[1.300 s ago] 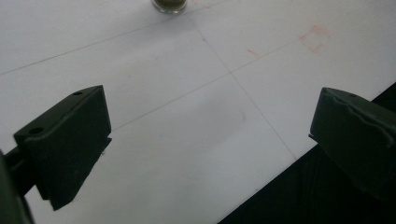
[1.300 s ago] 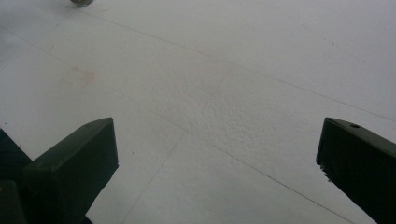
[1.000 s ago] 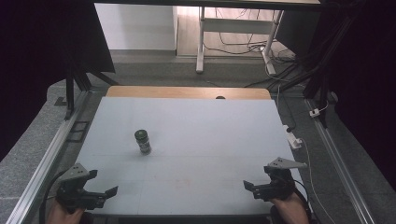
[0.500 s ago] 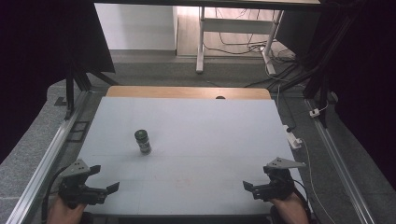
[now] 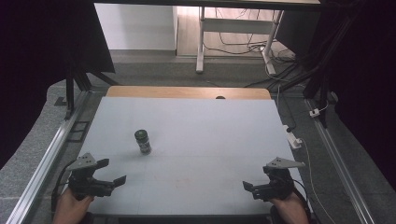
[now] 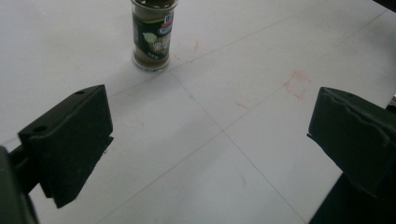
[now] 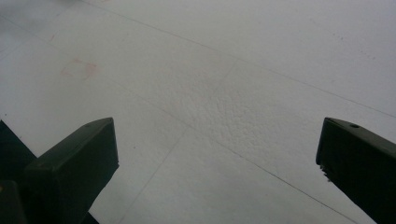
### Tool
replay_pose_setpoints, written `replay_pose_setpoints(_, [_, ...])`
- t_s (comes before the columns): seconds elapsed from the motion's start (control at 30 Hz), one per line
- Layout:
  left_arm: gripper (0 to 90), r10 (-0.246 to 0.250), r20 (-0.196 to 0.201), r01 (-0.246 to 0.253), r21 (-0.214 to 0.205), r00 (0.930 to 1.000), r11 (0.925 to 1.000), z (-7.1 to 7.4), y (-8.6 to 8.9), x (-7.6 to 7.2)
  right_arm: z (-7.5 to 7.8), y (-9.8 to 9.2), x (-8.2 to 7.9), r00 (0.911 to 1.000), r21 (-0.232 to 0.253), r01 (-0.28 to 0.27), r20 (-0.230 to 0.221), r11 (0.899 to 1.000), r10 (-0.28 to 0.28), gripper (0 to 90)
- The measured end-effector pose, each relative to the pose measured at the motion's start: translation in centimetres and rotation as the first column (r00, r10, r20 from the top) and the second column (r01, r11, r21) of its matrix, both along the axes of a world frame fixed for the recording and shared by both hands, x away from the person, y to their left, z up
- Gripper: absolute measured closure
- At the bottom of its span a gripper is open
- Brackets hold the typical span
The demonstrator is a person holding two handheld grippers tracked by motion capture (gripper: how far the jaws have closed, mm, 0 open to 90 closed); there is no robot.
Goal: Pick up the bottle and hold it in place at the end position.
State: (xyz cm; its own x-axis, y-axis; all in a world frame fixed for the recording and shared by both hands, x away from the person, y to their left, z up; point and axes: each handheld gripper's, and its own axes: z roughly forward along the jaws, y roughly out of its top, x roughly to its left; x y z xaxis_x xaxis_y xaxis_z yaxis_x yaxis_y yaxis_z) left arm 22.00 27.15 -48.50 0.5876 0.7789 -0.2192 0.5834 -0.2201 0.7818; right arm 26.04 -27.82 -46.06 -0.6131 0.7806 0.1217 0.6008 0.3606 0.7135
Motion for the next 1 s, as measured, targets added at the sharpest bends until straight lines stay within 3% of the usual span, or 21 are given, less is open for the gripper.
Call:
replay_pose_setpoints(0.13, [0.0, -0.009, 0.009, 0.009, 0.023, 0.9999, 0.9997, 0.2, -0.6, 1.0, 0.0, 0.0, 0.0, 1.0000, -0.006, -0.003, -0.002, 1.000, 0.003, 0.0])
replay_pose_setpoints(0.3, [0.0, 0.000, -0.005, 0.000, 0.010, 1.0000, 0.9999, 0.3, -1.0, 2.3, 0.0, 0.1, 0.0, 1.0000, -0.009, -0.005, -0.007, 1.000, 0.005, 0.0])
replay_pose_setpoints(0.57, [0.0, 0.025, -0.013, -0.024, 0.062, 0.9996, 0.9978, 0.1, -1.8, 4.4, -0.1, 0.2, 0.0, 1.0000, -0.013, -0.007, -0.007, 1.000, 0.007, 0.0])
replay_pose_setpoints(0.77, [0.0, 0.000, -0.012, 0.000, 0.062, 0.9999, 0.9981, -0.2, -2.1, 5.9, -0.1, 0.2, 0.1, 0.9999, -0.014, -0.009, -0.008, 1.000, 0.008, 0.0])
replay_pose_setpoints(1.0, [0.0, 0.001, -0.007, 0.000, 0.090, 1.0000, 0.9959, -0.7, -2.8, 8.0, -0.1, 0.1, 0.1, 0.9999, -0.019, -0.011, -0.011, 1.000, 0.011, 0.0])
